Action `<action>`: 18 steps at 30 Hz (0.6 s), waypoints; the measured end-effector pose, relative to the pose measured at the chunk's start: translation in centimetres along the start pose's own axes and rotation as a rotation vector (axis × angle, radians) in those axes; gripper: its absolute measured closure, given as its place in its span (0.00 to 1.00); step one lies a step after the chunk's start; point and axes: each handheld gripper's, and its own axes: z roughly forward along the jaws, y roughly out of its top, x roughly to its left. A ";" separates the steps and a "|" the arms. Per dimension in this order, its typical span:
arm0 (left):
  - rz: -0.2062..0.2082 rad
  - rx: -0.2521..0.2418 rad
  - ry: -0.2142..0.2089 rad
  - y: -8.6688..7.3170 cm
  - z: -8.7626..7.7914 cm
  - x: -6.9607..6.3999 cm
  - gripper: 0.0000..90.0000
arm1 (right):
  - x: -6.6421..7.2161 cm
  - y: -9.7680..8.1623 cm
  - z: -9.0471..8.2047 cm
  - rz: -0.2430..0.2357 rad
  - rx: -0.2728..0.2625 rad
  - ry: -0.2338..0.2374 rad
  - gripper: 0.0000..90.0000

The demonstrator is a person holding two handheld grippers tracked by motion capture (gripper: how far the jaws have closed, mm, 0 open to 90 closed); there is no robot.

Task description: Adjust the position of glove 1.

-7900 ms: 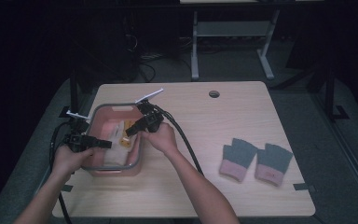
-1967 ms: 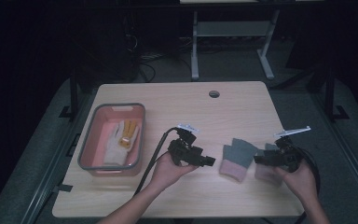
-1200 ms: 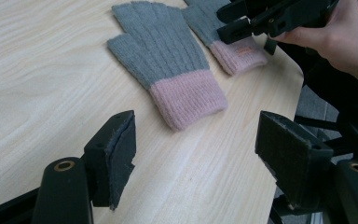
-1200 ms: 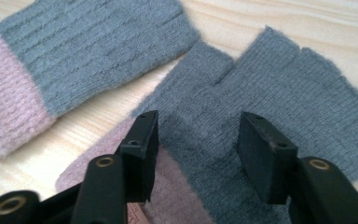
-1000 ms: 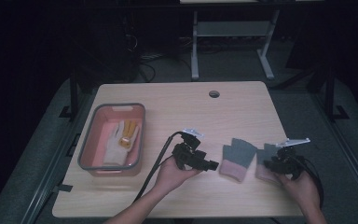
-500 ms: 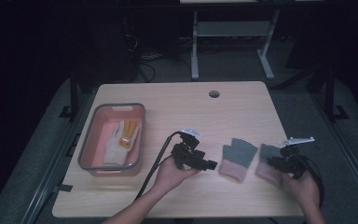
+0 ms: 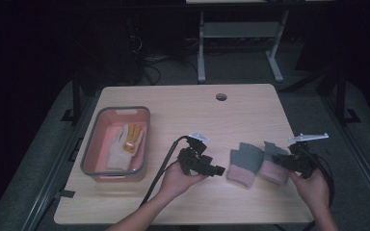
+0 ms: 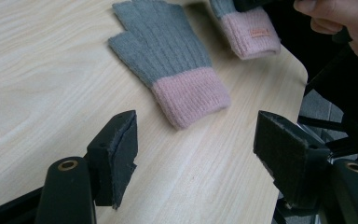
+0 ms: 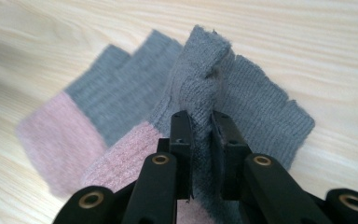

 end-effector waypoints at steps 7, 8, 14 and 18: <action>0.001 0.003 0.001 -0.1 0.0 0.1 0.34 | 1.6 1.3 0.5 -0.006 0.000 0.041 0.89; 0.000 0.002 0.001 -0.1 0.0 0.1 0.34 | 1.9 1.5 0.6 -0.009 0.004 0.047 0.89; -0.001 0.004 0.006 -0.1 -0.1 0.2 0.34 | 3.5 2.4 1.5 -0.013 0.014 0.076 0.88; 0.000 0.005 0.007 -0.1 -0.1 0.2 0.34 | 4.3 2.8 2.2 -0.012 0.028 0.085 0.88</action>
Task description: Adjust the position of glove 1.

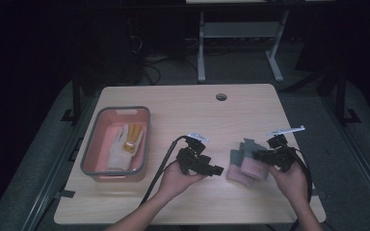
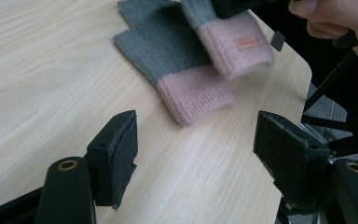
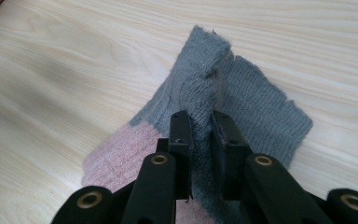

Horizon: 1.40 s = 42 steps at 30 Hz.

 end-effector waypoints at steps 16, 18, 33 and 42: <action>-0.004 0.005 0.010 -0.2 0.0 0.4 0.34 | 2.3 0.5 3.0 0.007 0.059 -0.026 0.84; -0.006 0.005 0.008 -0.2 0.2 0.3 0.34 | 2.3 0.3 3.4 0.009 0.064 -0.022 0.81; -0.069 0.018 -0.032 0.3 3.3 0.5 0.38 | 0.6 -0.7 1.9 0.097 0.017 0.035 0.60; -0.126 0.030 -0.050 0.8 6.0 0.5 0.38 | -1.1 -2.6 1.1 0.144 -0.020 0.060 0.52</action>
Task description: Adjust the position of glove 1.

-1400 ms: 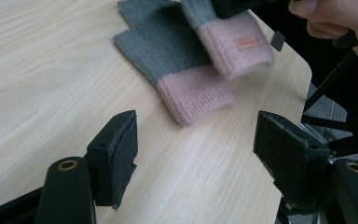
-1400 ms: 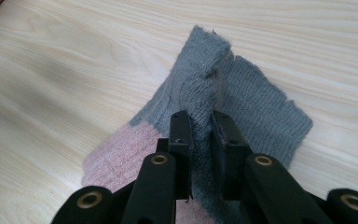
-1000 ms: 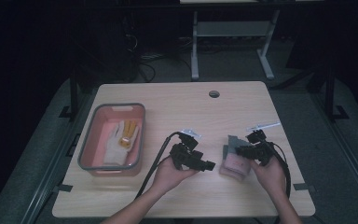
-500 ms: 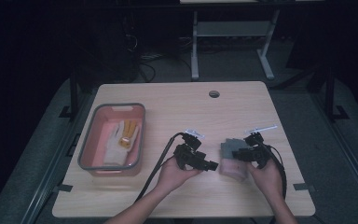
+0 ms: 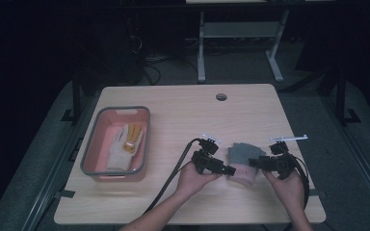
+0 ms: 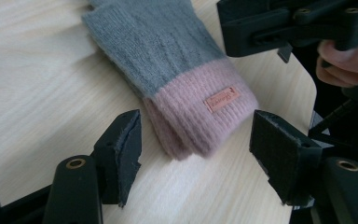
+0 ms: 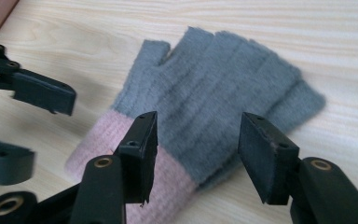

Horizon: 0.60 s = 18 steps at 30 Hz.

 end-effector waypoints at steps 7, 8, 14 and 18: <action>-0.007 0.020 0.006 0.0 1.7 0.0 0.40 | -1.0 -1.0 0.3 0.051 0.018 0.015 0.50; -0.009 0.027 0.005 0.0 1.8 0.1 0.43 | -1.1 -1.0 0.4 0.055 0.021 0.017 0.50; -0.018 0.056 0.007 -0.2 2.7 0.3 0.48 | -1.3 -1.5 1.2 0.071 0.038 0.030 0.50; -0.024 0.061 0.010 -0.2 2.9 0.4 0.47 | -1.6 -1.7 1.4 0.100 0.045 0.050 0.48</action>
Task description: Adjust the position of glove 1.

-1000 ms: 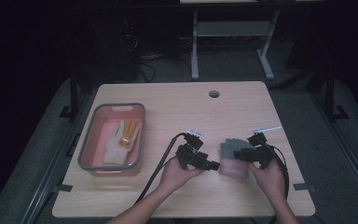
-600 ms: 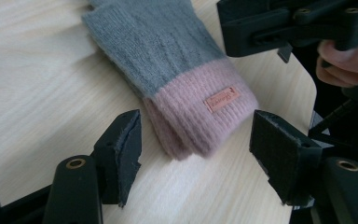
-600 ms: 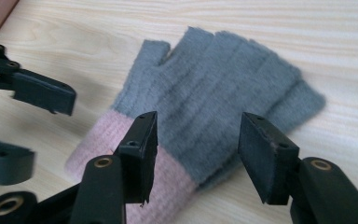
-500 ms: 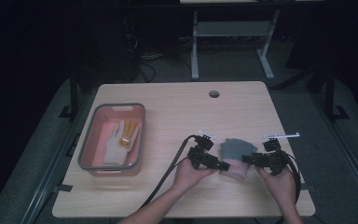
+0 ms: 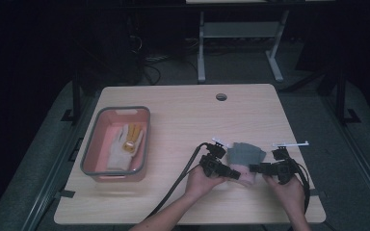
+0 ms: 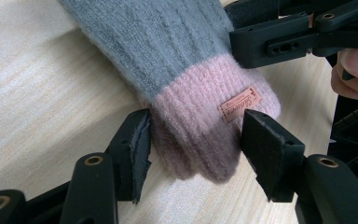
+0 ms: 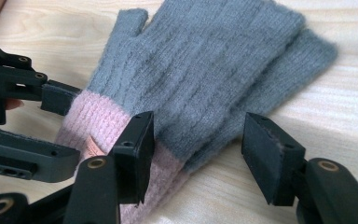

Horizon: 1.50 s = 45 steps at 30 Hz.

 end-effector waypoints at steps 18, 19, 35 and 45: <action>-0.060 -0.026 -0.019 0.0 0.3 0.1 0.57 | -1.3 -0.8 0.9 0.127 -0.038 0.151 0.64; -0.065 -0.027 -0.025 0.0 0.3 0.2 0.58 | -1.4 -0.8 1.0 0.137 -0.036 0.166 0.65; -0.086 -0.074 -0.080 -0.1 -0.5 0.9 0.72 | -0.7 0.0 0.8 0.086 -0.033 0.188 0.82; -0.072 -0.110 -0.072 -0.2 -2.9 1.3 0.72 | 1.3 1.3 0.8 0.033 -0.035 0.193 0.82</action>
